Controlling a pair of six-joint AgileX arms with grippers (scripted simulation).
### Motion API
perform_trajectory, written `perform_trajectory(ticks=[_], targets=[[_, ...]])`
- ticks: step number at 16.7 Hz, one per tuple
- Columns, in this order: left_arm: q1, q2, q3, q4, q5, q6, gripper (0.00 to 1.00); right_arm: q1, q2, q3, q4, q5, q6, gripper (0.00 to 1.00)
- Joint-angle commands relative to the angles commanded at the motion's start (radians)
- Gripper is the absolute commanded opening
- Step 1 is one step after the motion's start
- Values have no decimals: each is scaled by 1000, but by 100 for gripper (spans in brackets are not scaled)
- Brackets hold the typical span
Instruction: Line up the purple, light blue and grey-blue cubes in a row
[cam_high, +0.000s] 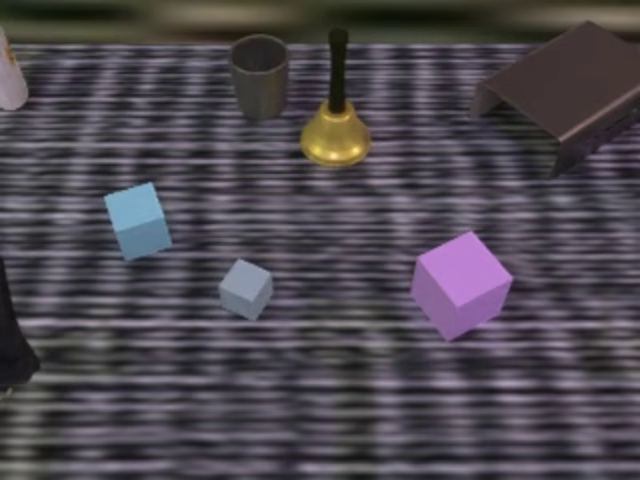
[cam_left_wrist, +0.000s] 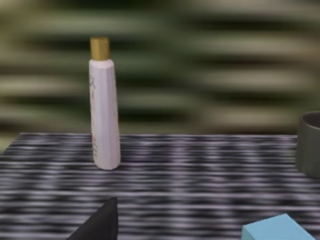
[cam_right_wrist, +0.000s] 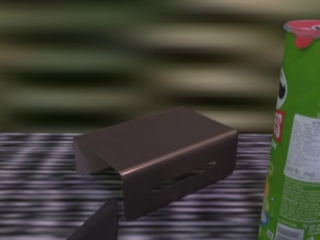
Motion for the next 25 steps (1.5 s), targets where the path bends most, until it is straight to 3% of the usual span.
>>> perform_trajectory(ticks=[4, 9, 20, 25], targets=[[-12, 31, 30, -21, 2, 0, 100, 0, 0, 0, 0, 0, 0, 100], [-88, 294, 275, -180, 5, -3, 100, 0, 0, 0, 0, 0, 0, 100], [-343, 1465, 1119, -779, 3, -10, 100, 0, 0, 0, 0, 0, 0, 100], [-441, 1865, 1441, -998, 4, -13, 100, 0, 0, 0, 0, 0, 0, 100]])
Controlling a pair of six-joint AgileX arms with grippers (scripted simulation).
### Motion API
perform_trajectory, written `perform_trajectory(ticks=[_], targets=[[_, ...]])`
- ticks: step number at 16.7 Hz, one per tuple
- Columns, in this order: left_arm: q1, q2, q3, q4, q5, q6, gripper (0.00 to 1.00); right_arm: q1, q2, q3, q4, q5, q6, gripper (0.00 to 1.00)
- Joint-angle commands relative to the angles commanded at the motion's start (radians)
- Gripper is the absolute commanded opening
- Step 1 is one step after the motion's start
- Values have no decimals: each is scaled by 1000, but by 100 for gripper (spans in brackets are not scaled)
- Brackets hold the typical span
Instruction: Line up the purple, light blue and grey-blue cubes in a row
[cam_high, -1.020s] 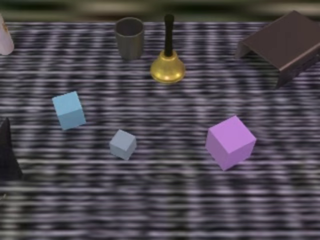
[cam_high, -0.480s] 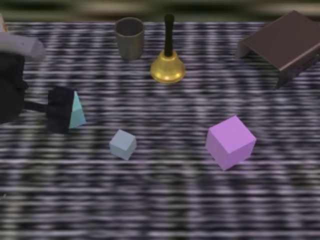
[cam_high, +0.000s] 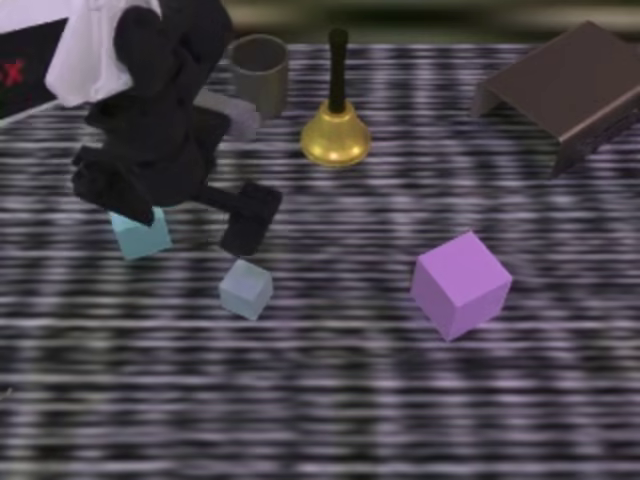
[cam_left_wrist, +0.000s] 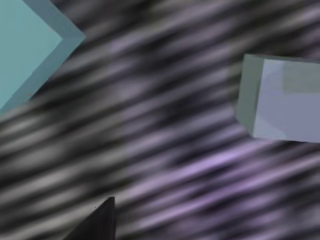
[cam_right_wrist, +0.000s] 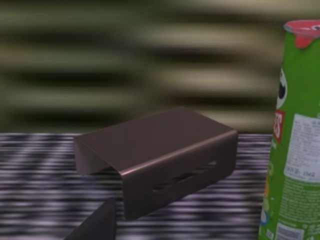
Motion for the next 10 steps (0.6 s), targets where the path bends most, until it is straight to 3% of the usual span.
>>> perform_trajectory(ticks=[5, 10], targets=[[-54, 222, 195, -111, -2, -2, 100, 0, 0, 0, 0, 0, 0, 100], [-60, 243, 215, -122, -2, -2, 100, 0, 0, 0, 0, 0, 0, 100]])
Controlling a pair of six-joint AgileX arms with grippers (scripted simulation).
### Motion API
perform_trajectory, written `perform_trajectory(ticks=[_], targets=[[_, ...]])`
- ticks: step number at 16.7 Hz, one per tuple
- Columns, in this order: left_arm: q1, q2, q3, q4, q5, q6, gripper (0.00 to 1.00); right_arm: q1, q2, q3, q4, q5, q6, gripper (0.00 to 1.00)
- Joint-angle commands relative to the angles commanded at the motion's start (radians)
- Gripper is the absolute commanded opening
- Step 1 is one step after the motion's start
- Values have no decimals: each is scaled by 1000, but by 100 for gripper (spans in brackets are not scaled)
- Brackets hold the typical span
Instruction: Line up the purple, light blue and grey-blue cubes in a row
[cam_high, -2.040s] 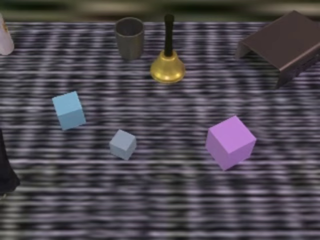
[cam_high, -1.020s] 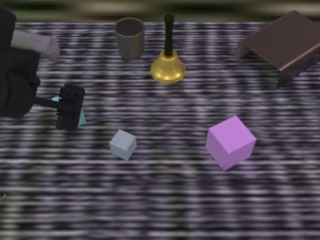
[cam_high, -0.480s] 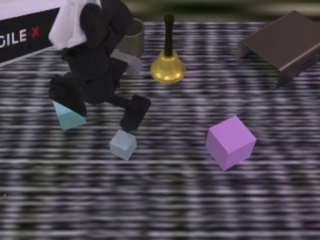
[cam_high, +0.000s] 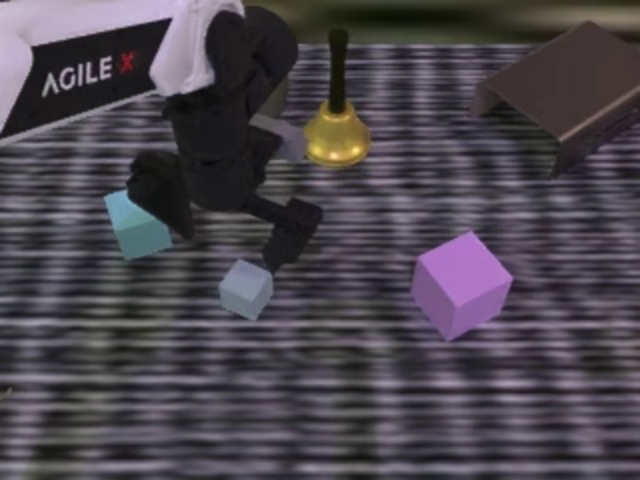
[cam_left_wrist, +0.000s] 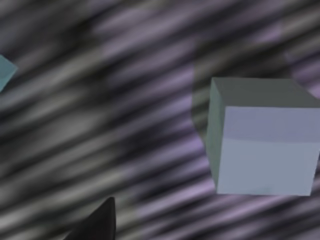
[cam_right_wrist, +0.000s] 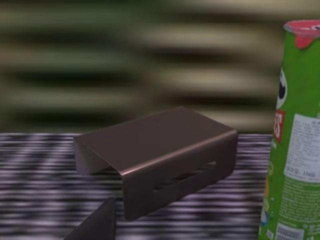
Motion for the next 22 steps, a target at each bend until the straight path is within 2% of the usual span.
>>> perform_trajectory(ticks=[4, 10, 15, 22], targets=[[3, 15, -30, 42, 0, 3, 100, 0, 0, 0, 0, 0, 0, 100], [2, 110, -160, 275, 1, 3, 100, 0, 0, 0, 0, 0, 0, 100], [2, 125, -178, 303, 1, 3, 100, 0, 0, 0, 0, 0, 0, 100], [2, 125, -178, 303, 1, 3, 47, 0, 0, 0, 0, 0, 0, 100]])
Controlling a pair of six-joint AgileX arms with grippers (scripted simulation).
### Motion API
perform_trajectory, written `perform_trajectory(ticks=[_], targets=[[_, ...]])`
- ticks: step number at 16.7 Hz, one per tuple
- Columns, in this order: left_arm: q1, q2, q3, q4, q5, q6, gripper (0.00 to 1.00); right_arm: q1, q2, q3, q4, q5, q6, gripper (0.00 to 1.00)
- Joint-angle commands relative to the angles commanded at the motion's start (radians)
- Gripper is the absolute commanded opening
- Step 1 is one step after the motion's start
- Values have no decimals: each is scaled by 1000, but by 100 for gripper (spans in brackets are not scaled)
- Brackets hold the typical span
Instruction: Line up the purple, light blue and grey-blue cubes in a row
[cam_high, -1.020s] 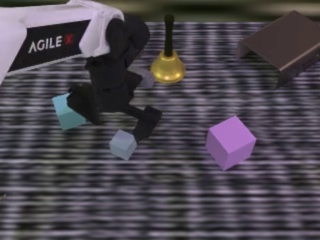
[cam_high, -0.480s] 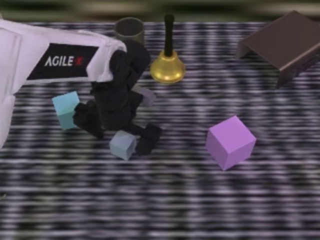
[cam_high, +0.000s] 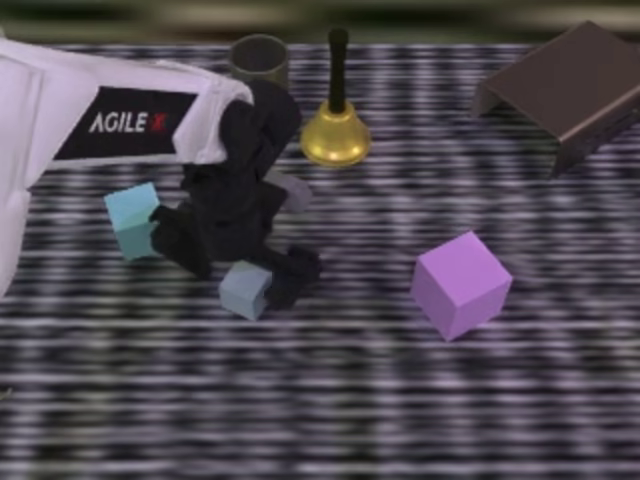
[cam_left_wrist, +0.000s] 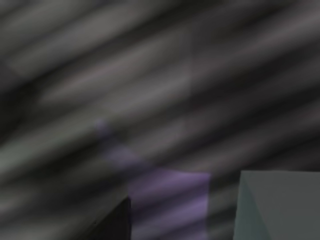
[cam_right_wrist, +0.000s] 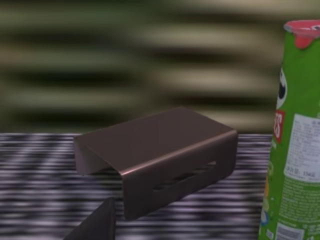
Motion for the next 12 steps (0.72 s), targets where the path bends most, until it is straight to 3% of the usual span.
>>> perform_trajectory(ticks=[6, 12], targets=[[0, 0, 0, 0, 0, 0, 2, 0, 0, 0, 0, 0, 0, 100], [0, 0, 0, 0, 0, 0, 0, 0, 0, 0, 0, 0, 0, 100]])
